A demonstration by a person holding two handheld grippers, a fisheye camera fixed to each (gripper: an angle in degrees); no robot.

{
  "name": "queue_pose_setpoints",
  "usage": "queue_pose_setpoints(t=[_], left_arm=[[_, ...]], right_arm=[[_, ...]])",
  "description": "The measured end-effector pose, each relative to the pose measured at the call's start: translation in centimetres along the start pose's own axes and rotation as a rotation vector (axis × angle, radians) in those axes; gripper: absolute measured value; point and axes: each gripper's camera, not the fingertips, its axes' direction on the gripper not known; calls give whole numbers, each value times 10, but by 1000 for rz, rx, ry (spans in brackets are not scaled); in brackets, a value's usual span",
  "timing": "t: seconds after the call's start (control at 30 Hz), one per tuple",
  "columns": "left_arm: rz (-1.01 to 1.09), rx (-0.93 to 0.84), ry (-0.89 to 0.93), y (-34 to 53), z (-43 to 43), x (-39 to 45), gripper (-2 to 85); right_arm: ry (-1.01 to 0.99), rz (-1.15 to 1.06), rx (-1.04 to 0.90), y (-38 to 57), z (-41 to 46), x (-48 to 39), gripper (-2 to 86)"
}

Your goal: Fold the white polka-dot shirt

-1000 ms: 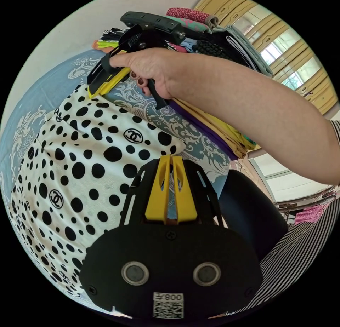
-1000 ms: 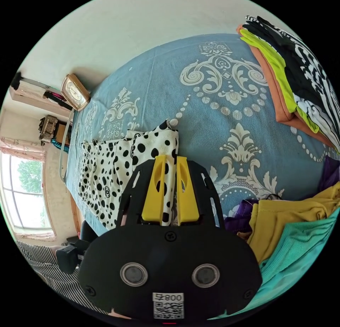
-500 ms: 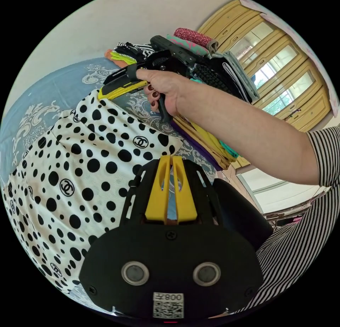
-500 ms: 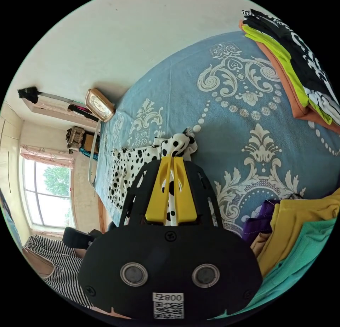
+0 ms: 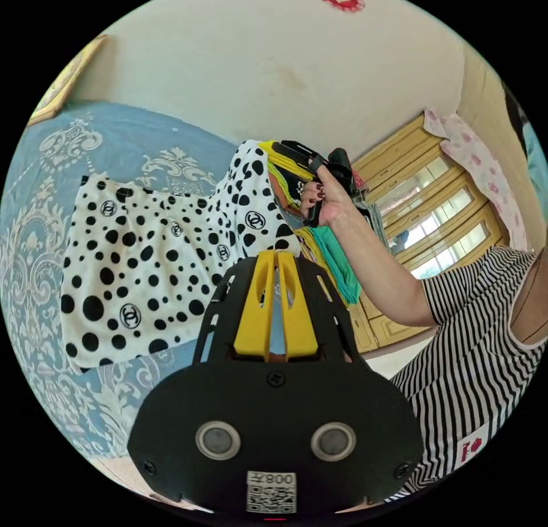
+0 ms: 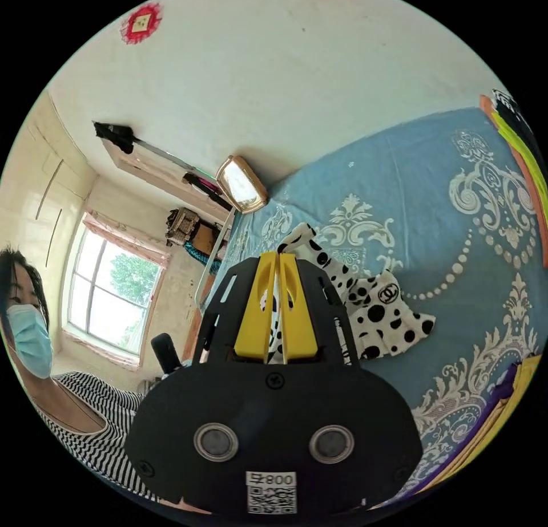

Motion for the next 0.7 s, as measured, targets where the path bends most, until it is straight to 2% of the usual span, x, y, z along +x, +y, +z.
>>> queue_pose_setpoints(t=[0.17,0.37,0.53,0.7], left_arm=[[-203,107,-49,59,-63,-95,7],[-463,163,-13,135,-92,-205,7],[-503,243,-11,167,-114,-251,7],[-577,228,-26,198,-120,-306,7]], right_arm=[[47,-134,-168,-48,122,-94,7],[129,-151,-457,-73,279,-145,11],[103,-145,-534,-98,335,-173,15],[280,-205,-621,-122,362,-198,27]])
